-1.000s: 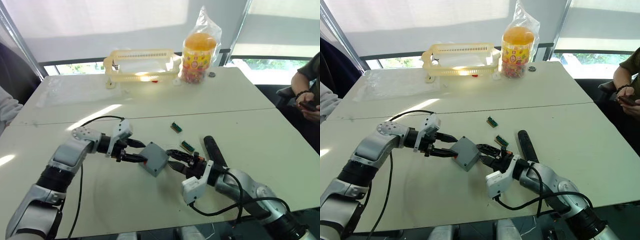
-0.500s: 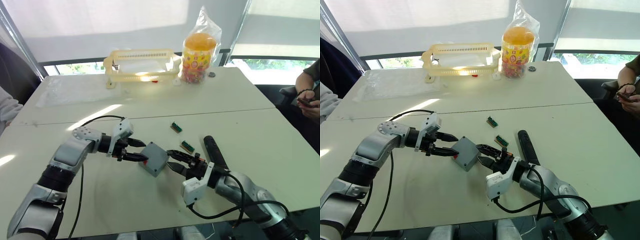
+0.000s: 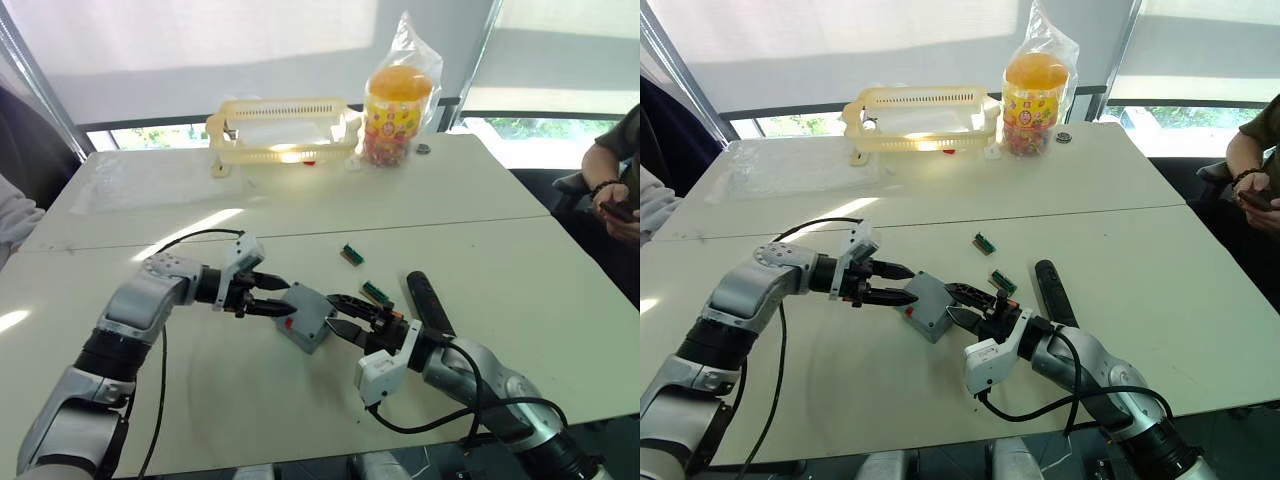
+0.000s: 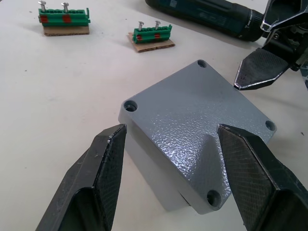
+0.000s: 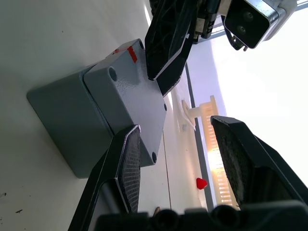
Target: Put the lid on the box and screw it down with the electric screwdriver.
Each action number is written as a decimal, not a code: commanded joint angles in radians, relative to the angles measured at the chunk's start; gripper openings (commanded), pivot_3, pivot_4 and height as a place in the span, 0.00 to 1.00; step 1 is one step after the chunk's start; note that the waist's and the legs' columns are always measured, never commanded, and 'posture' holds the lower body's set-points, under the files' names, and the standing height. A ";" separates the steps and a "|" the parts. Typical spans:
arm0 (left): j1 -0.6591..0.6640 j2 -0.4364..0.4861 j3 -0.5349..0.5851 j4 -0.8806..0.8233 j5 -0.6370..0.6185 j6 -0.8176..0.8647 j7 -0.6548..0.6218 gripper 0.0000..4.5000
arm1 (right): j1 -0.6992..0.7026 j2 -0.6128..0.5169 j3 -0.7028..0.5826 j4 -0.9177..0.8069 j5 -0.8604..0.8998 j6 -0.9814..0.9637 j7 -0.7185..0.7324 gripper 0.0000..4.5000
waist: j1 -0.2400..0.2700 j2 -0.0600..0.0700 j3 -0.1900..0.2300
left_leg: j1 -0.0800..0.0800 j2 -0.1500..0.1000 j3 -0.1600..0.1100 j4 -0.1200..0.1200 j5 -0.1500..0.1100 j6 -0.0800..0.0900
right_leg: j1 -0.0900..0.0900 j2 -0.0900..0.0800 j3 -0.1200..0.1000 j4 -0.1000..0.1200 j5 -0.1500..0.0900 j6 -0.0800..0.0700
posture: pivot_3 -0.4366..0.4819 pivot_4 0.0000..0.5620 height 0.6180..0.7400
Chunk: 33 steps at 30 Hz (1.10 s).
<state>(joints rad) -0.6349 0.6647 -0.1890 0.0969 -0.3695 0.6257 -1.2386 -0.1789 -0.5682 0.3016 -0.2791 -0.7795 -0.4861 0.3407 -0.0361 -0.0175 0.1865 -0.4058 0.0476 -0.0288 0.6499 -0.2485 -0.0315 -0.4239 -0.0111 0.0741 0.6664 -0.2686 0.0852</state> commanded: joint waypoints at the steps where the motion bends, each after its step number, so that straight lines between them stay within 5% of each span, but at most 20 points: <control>1: -0.019 -0.005 0.016 -0.036 -0.012 -0.008 -0.002 0.68 | -0.008 0.010 0.000 -0.027 0.014 -0.001 -0.003 0.56 | 0.000 0.000 0.000 | 0.000 0.000 0.000 0.000 0.000 0.000 | 0.000 0.000 0.000 0.000 0.000 0.000 | 0.48 0.27 1.00; 19: -0.043 -0.048 -0.010 0.034 0.035 -0.069 -0.015 0.68 | 0.000 0.013 -0.002 -0.032 0.008 0.012 -0.004 0.56 | 0.000 0.000 0.000 | 0.000 0.000 0.000 0.000 0.000 0.000 | 0.000 0.000 0.000 0.000 0.000 0.000 | 0.48 0.27 1.00; 33: -0.116 0.093 0.172 0.034 -0.095 0.082 -0.037 0.68 | 0.116 -0.018 -0.155 -0.196 0.173 0.082 0.032 0.56 | -0.002 0.000 0.000 | 0.000 0.000 0.000 0.000 0.000 0.000 | 0.000 0.000 0.000 0.000 0.000 0.000 | 0.48 0.27 1.00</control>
<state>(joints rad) -0.7459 0.7403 -0.0532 0.1386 -0.4469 0.6977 -1.2718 -0.0815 -0.5903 0.1952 -0.4035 -0.6792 -0.4377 0.3572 -0.0380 -0.0176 0.1866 -0.4061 0.0476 -0.0292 0.6497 -0.2485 -0.0314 -0.4240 -0.0111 0.0739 0.6662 -0.2686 0.0853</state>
